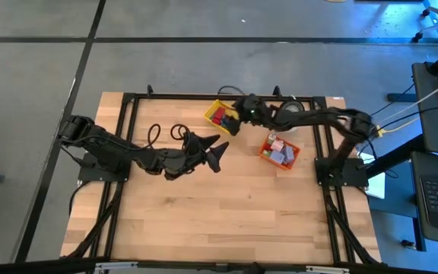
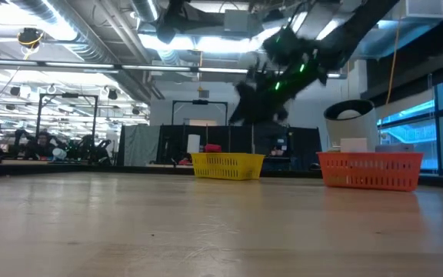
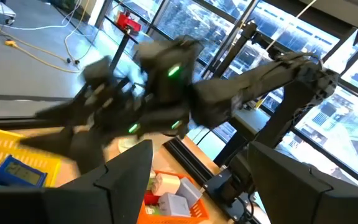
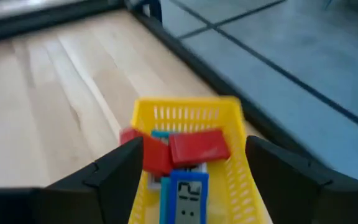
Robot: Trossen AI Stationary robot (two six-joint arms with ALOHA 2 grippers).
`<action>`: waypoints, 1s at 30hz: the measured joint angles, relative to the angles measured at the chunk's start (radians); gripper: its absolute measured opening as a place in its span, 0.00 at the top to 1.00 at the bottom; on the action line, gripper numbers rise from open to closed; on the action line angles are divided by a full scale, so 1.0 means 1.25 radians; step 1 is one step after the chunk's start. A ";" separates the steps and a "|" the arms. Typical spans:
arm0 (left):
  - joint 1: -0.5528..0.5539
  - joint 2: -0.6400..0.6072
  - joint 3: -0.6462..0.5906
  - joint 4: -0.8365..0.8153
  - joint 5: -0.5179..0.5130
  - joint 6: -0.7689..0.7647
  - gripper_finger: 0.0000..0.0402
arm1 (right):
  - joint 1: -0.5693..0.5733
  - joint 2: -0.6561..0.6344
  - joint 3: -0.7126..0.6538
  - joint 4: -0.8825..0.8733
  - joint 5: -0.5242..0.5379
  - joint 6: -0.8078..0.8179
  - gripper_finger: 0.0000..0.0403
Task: Pick & Place Office items
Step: Return to Home Position
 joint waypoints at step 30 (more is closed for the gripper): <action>-0.073 -0.206 0.001 -0.170 -0.012 0.354 0.35 | 0.060 -0.794 0.000 -0.598 0.025 0.035 0.28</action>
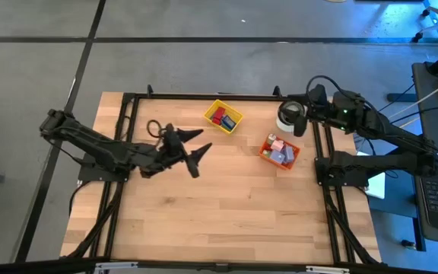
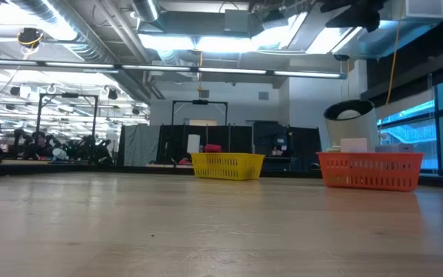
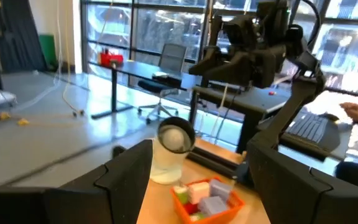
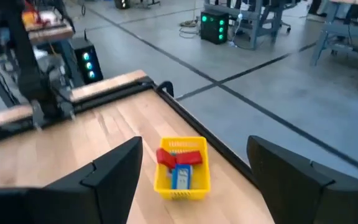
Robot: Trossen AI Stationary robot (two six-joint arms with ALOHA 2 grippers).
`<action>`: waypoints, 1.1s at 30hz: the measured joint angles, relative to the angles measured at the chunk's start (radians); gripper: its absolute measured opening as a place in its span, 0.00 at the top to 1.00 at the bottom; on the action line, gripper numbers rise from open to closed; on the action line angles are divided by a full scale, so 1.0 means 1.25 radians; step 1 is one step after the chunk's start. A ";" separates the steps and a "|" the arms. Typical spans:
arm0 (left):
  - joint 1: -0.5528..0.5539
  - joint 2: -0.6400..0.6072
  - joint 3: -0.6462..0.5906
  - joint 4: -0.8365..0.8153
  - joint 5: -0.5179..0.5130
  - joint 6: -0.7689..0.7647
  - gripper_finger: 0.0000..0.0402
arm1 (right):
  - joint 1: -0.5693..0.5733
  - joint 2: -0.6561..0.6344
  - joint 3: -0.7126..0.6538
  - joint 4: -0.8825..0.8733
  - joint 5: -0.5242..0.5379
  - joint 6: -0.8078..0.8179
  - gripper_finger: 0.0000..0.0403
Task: Pick & Place Office items
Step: Return to Home Position
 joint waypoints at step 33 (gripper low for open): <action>-0.013 -0.227 -0.001 -0.149 -0.064 0.101 0.35 | 0.028 -0.487 -0.557 0.106 0.024 0.197 0.28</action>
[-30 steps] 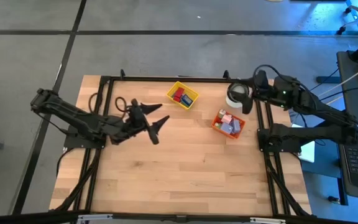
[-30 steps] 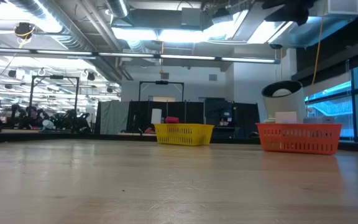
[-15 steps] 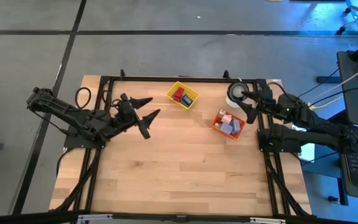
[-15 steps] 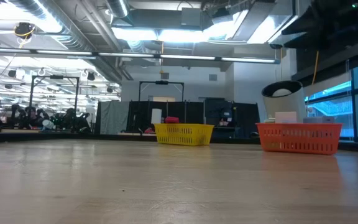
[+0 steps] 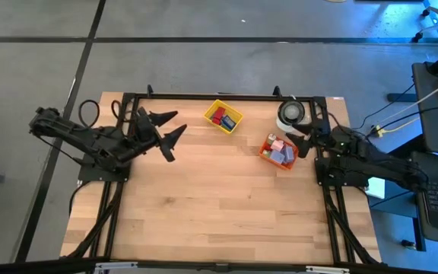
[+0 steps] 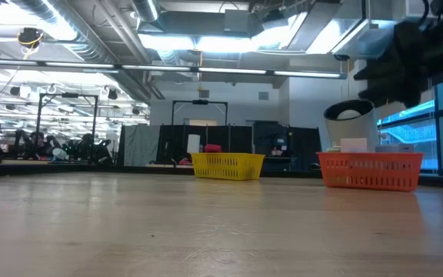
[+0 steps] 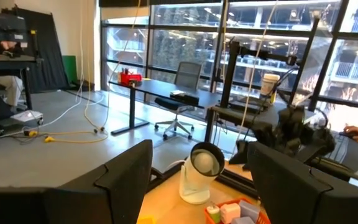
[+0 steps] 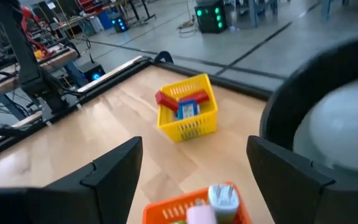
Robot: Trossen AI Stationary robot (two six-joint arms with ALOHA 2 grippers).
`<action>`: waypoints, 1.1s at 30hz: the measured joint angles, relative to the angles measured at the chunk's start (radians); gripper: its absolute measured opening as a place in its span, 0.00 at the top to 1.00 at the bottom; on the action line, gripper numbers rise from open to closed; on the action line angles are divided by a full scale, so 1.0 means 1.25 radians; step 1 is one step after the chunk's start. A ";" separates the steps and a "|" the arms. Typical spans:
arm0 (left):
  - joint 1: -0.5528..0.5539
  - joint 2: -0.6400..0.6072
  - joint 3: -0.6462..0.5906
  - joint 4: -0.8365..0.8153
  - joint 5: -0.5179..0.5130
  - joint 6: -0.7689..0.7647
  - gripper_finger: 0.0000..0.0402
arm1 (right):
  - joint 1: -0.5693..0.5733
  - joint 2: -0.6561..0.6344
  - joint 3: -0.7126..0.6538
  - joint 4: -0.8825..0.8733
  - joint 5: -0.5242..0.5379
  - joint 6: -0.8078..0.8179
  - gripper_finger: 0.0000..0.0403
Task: Pick & Place Office items
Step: Return to Home Position
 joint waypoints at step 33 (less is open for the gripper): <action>0.005 -0.053 -0.002 -0.454 0.092 -0.488 0.35 | 0.000 -0.011 -0.150 0.146 -0.003 0.102 0.28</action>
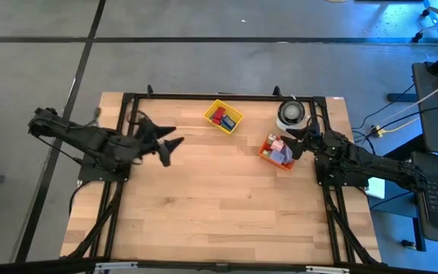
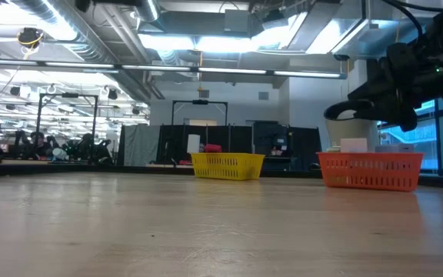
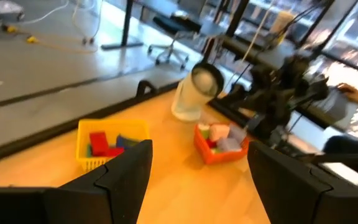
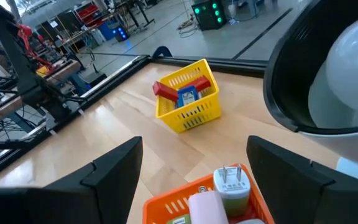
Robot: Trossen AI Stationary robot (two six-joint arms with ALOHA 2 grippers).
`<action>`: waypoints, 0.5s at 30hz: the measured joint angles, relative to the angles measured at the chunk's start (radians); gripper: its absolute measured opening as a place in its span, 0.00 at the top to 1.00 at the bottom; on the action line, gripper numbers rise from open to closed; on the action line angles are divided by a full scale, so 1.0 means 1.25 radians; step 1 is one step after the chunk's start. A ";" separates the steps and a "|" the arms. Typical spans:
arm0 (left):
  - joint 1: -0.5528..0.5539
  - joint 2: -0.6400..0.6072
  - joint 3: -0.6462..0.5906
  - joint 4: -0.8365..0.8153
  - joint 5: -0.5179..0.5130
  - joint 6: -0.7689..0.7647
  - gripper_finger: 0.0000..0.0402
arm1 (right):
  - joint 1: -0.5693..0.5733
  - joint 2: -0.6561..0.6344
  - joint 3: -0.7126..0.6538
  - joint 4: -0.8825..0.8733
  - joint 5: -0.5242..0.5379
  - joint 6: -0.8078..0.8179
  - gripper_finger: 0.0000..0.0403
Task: Pick & Place Office items
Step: Return to Home Position
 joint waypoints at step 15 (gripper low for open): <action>0.175 0.170 0.000 0.009 0.303 -0.093 0.35 | 0.000 0.000 0.000 -0.006 0.000 0.026 0.28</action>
